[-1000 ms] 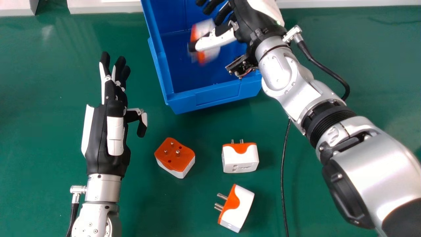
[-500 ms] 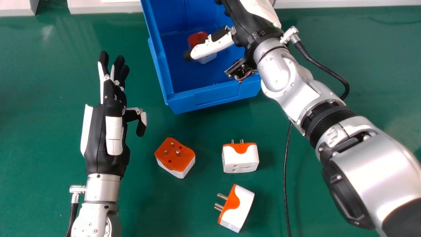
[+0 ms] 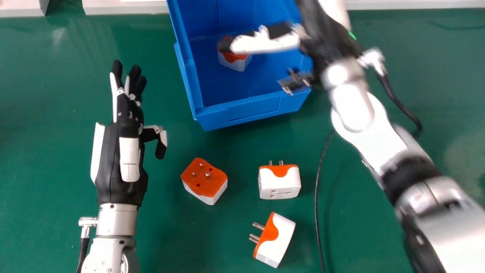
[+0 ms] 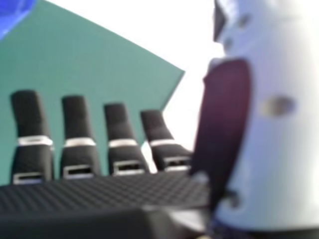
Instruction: Pick all objects and put in blue box
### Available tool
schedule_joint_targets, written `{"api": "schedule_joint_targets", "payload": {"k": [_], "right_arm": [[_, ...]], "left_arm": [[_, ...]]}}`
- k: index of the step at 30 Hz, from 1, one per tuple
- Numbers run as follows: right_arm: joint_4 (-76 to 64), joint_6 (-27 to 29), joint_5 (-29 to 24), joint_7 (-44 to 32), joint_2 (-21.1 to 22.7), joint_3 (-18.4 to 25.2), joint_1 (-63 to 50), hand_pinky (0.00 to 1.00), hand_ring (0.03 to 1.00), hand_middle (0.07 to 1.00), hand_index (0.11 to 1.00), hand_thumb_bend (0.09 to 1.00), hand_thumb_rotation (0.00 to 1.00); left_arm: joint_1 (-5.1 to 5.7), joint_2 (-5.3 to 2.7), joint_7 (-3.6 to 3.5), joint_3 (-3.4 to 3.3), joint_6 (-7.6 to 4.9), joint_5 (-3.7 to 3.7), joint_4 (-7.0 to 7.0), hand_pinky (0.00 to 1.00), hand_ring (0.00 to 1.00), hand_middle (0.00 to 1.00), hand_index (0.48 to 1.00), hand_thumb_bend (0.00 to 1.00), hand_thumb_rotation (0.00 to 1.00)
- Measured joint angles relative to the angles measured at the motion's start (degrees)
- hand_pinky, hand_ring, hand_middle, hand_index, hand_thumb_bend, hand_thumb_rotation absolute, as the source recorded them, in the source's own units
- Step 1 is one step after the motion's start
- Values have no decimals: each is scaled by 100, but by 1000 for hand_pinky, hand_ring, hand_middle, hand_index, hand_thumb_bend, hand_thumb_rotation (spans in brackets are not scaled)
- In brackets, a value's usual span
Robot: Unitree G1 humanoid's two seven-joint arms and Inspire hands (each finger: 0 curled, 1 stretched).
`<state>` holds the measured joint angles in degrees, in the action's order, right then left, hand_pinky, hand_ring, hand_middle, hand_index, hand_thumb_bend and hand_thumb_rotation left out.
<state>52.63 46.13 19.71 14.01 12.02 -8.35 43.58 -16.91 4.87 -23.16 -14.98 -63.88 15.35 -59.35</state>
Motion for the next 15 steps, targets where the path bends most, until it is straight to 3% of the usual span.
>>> {"api": "schedule_joint_targets", "payload": {"k": [5,8,15], "right_arm": [[-1380,502,-597,-562,407,230,-1296,534,714,794,818,988,221],[-2011,695,-821,-817,534,368,-1945,531,703,786,807,995,248],[-2741,874,-775,-859,640,775,-3106,537,696,782,795,1000,273]], "left_arm": [[19,-9,72,5,-25,-20,4,0,1000,1000,1000,1000,1000],[32,-47,117,8,-45,-78,31,0,1000,1000,1000,1000,1000],[57,-70,220,4,-53,-134,40,0,1000,1000,1000,1000,1000]]}}
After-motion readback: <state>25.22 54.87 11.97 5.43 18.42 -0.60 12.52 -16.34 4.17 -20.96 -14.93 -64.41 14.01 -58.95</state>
